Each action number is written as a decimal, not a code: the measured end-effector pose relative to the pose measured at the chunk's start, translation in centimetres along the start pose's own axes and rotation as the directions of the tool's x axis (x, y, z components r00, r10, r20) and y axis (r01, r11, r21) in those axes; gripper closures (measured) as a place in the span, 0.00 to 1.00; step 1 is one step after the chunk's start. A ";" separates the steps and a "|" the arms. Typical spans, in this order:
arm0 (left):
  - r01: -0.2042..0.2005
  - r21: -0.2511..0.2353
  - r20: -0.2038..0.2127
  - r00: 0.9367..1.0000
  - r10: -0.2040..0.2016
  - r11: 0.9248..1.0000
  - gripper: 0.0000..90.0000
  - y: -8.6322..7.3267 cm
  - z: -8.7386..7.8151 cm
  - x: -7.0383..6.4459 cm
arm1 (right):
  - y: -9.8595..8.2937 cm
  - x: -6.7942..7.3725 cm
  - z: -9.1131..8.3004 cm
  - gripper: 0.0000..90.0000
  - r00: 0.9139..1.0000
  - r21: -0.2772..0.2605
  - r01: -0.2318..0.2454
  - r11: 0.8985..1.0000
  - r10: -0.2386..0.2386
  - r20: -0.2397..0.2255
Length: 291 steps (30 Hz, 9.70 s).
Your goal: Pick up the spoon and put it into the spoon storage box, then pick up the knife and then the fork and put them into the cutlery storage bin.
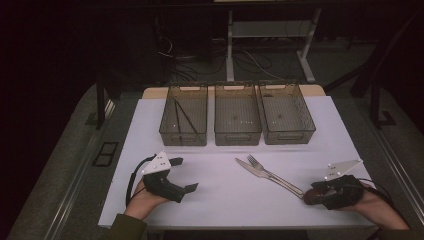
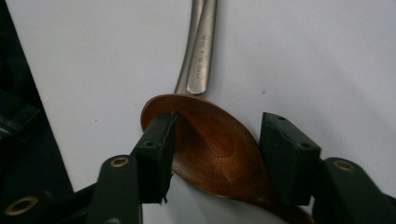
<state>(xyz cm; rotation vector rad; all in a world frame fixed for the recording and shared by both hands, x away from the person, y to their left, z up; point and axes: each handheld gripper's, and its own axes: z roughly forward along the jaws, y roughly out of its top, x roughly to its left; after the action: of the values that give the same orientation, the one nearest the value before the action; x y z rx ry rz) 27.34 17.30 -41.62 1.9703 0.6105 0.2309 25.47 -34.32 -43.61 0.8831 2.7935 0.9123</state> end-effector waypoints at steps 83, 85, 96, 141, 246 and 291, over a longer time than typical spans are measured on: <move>0.013 -0.001 0.016 1.000 -0.013 1.000 0.00 -0.3 0.2 0.0 | 9.8 -2.3 0.1 0.89 0.980 -0.361 -0.179 0.915 0.196 0.011; 0.013 -0.002 0.014 1.000 -0.013 1.000 0.00 -0.3 0.1 0.0 | 10.3 -2.3 0.2 0.89 0.981 -0.366 -0.176 0.914 0.195 0.015; 0.021 -0.006 0.013 1.000 -0.021 1.000 0.00 -0.4 0.1 0.0 | 14.1 -2.4 1.5 0.89 0.980 -0.403 -0.169 0.899 0.196 0.026; 0.019 -0.022 0.025 1.000 -0.018 1.000 0.00 -0.2 -0.1 0.1 | 30.2 -6.2 6.8 0.89 0.950 -0.485 -0.219 0.847 0.298 0.090; 0.013 -0.004 0.019 1.000 -0.013 1.000 0.00 -0.9 0.3 -0.1 | 8.9 -1.0 0.3 0.44 0.983 -0.332 -0.158 0.930 0.179 0.033; 0.016 -0.002 0.020 1.000 -0.016 1.000 0.00 -0.9 0.4 -0.2 | 12.9 0.5 6.3 0.84 0.998 0.153 -0.050 0.987 0.044 0.043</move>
<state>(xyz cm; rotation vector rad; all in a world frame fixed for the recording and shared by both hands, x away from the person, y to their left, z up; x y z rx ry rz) 27.06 17.18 -42.61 1.9623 0.6131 0.2021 33.02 -22.23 -41.51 0.9790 2.8513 0.6842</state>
